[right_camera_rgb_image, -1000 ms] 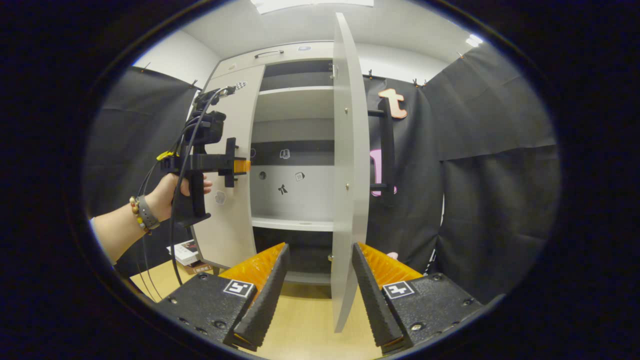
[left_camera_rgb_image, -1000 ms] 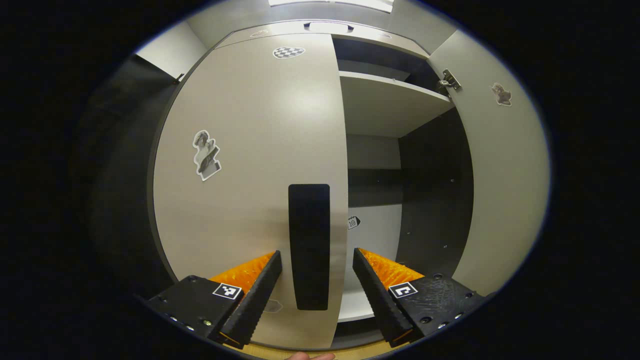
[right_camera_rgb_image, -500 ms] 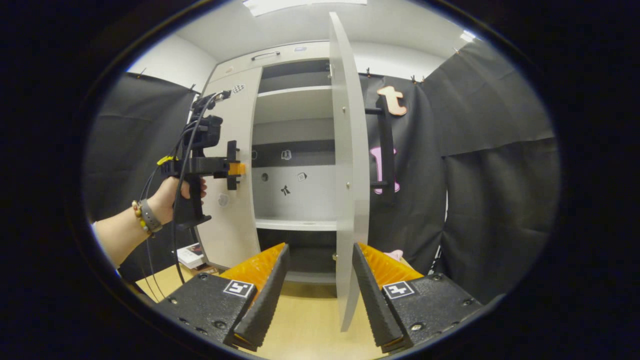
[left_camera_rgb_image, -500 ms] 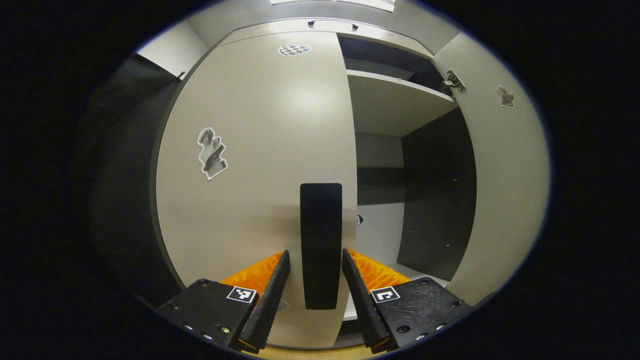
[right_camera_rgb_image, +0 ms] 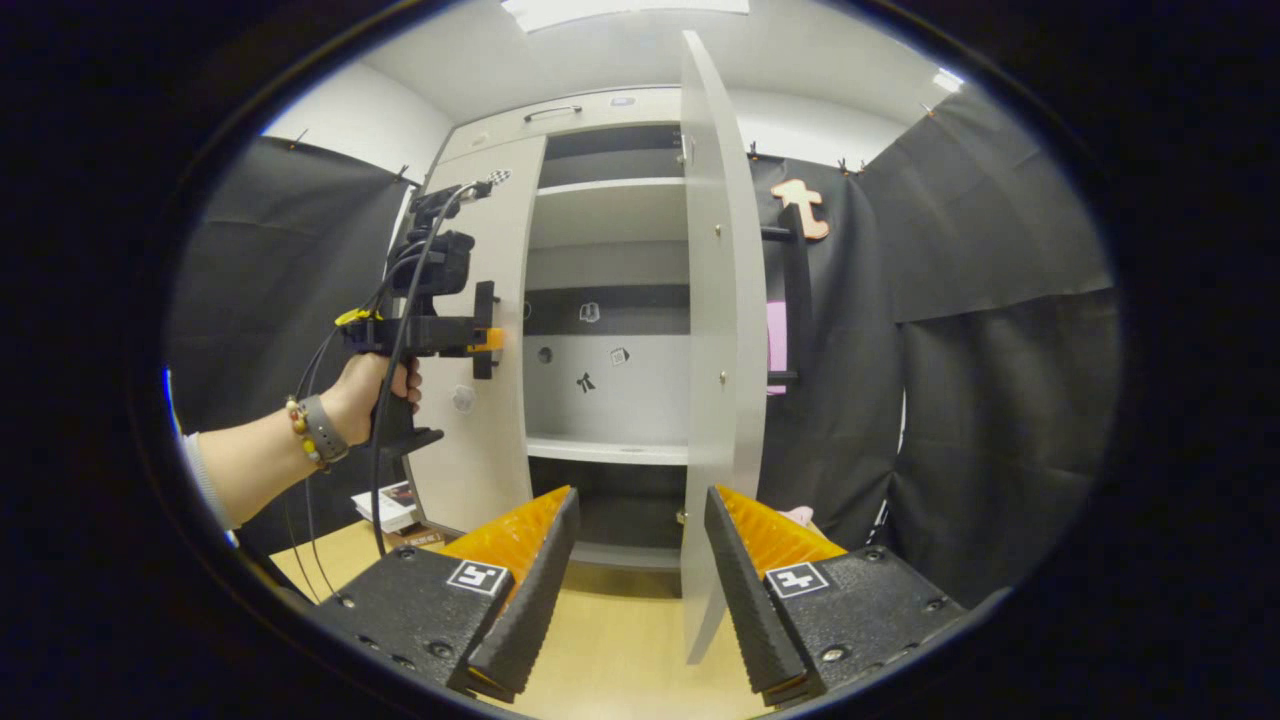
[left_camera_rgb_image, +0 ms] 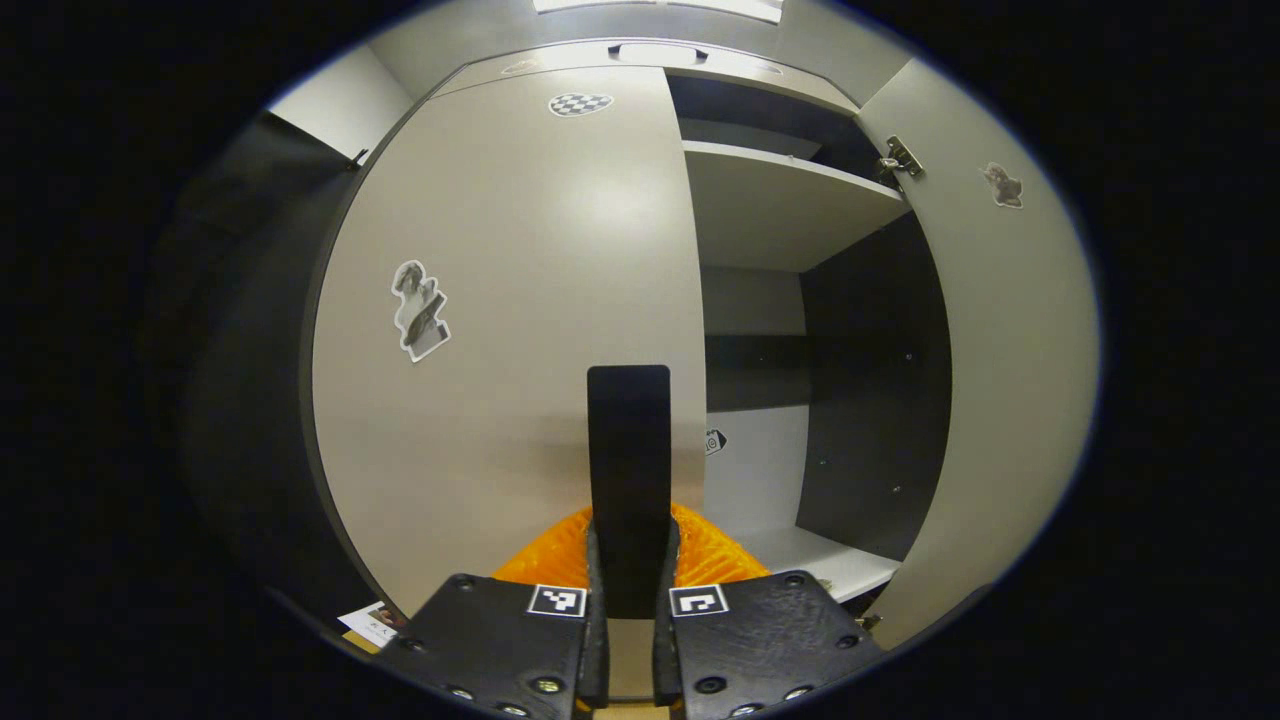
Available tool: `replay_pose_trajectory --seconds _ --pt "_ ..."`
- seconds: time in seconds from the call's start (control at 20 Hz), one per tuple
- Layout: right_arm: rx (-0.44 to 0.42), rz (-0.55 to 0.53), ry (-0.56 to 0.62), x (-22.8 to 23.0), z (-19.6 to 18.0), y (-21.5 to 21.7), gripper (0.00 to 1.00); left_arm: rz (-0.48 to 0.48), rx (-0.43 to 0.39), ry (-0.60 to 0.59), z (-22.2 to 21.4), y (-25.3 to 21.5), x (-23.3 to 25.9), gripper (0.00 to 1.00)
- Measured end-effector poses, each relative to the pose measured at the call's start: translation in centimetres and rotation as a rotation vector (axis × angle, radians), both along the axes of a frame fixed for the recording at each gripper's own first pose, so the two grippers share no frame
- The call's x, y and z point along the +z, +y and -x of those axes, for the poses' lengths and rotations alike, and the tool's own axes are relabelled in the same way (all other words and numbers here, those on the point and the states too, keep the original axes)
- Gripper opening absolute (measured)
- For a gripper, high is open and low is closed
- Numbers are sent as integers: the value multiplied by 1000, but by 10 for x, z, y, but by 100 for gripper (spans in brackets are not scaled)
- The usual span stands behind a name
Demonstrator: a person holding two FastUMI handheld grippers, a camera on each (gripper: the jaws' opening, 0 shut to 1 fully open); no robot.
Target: Open the right door of the double-door shoe cabinet with the right hand, and open the left door with the left hand.
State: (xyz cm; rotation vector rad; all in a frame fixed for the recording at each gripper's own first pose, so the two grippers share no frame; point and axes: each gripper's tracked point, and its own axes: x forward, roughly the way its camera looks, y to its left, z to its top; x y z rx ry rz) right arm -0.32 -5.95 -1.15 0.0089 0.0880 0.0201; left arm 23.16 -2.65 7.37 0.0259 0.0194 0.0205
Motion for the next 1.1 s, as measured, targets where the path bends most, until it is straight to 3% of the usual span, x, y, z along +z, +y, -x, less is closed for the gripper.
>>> replay_pose_trajectory --seconds 0.1,0.35,0.4,1.1 --pt "-2 -2 6 -2 1 0 82 -3 -10 5 0 0 -1 12" --pt "-3 -1 11 -3 4 3 82 1 -26 14 5 0 0 12" --pt "-3 1 7 -2 4 4 82 4 -28 17 8 -1 0 6" --pt "32 -13 0 -4 9 38 82 19 -91 -9 68 11 7 6"
